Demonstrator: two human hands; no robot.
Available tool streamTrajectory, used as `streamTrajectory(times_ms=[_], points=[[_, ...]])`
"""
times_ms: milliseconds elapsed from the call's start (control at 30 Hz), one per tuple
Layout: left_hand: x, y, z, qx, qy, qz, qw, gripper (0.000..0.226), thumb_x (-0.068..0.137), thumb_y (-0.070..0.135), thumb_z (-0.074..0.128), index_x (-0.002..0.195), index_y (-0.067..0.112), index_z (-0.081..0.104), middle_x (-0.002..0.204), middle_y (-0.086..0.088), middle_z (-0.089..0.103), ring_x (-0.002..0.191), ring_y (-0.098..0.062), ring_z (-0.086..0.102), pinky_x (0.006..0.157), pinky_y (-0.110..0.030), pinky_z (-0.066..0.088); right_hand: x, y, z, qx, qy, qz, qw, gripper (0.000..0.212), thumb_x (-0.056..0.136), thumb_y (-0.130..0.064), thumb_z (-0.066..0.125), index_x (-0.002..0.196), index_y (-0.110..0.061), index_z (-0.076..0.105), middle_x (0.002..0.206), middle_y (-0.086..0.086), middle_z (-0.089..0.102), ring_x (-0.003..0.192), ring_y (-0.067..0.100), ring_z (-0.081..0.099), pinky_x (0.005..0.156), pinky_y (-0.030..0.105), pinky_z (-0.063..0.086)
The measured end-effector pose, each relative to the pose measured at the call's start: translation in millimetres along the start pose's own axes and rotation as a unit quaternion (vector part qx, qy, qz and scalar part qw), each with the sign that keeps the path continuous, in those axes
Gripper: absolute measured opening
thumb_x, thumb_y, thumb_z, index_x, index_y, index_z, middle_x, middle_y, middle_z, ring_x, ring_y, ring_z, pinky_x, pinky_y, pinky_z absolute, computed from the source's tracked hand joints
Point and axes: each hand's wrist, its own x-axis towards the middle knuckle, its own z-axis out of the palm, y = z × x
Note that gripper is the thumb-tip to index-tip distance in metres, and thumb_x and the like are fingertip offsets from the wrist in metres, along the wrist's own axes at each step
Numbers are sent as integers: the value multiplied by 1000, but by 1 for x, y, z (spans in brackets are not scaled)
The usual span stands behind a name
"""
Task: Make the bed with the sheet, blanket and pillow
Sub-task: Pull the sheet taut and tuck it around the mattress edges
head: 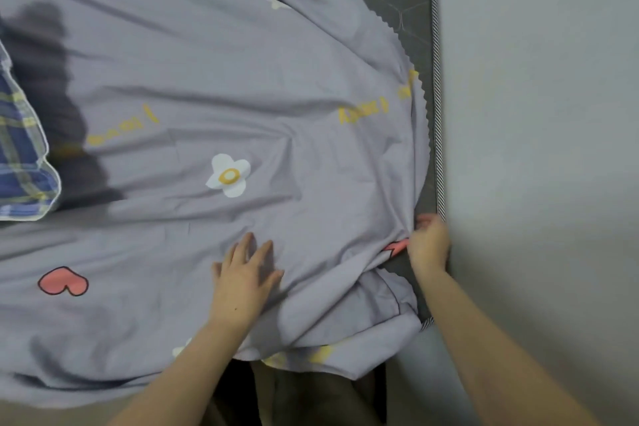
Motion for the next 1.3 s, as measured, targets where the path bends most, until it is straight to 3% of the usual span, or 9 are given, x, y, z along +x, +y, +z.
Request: streamTrajectory(times_ms=[100,200,300,400,533,667,833,1100,1300], points=[[-6,-28,6,124,-106,25,986,82,90,43,57,151,41,3,160,8,-20,149,-25,-3,106,-57,29,-31,25,4,-68,-63,-69,993,18,91,-10,58,101,3,66,102,26,64,100,42,56,87,43,40],[-7,-33,4,163,-112,61,978,89,90,36,57,151,38,-8,157,6,-28,149,-25,-9,106,-51,32,-57,27,9,-86,-136,-51,986,32,87,-40,66,110,-18,64,115,9,56,112,34,46,93,42,38],[-7,-34,-2,158,-123,69,977,89,90,29,57,152,36,-6,158,6,-26,149,-24,-8,111,-49,28,-77,32,13,-194,-201,-70,958,31,76,-54,70,96,-32,64,116,-3,44,114,23,37,97,40,32],[-10,-45,-7,152,-116,85,978,84,89,25,56,153,32,2,160,4,-20,150,-21,-1,113,-45,29,-92,40,17,-271,-196,-114,935,26,79,-47,66,96,-28,60,109,-2,60,110,23,50,92,39,30],[-25,-77,-7,149,-105,104,978,76,89,27,58,152,27,16,162,0,-8,142,-26,22,100,-40,43,-108,58,7,-113,-151,-71,979,20,86,-25,64,76,-11,53,84,22,67,84,38,62,65,31,32],[-51,-116,-4,132,-107,110,979,74,88,32,61,151,32,22,162,6,-3,139,-25,27,96,-39,48,-127,103,-15,-51,57,72,994,10,90,-6,51,92,3,56,95,30,64,87,42,63,65,33,39],[-87,-137,3,103,-115,146,977,60,88,51,58,143,39,37,160,13,4,134,-20,31,95,-37,47,-159,157,-21,-159,4,241,957,23,94,-11,48,114,0,51,118,26,60,104,40,61,74,40,46],[-97,-134,5,182,-74,116,974,54,87,40,61,137,34,43,144,3,34,120,-23,48,94,-37,42,-113,97,-22,-68,22,-56,996,35,95,-16,52,128,-5,52,128,17,46,110,34,54,94,42,45],[-76,-124,2,252,-93,100,958,50,86,33,61,133,28,45,134,-3,39,115,-26,48,83,-36,46,-39,30,-21,-51,-41,27,998,48,93,-26,57,130,1,42,130,24,52,112,37,56,95,45,45]])
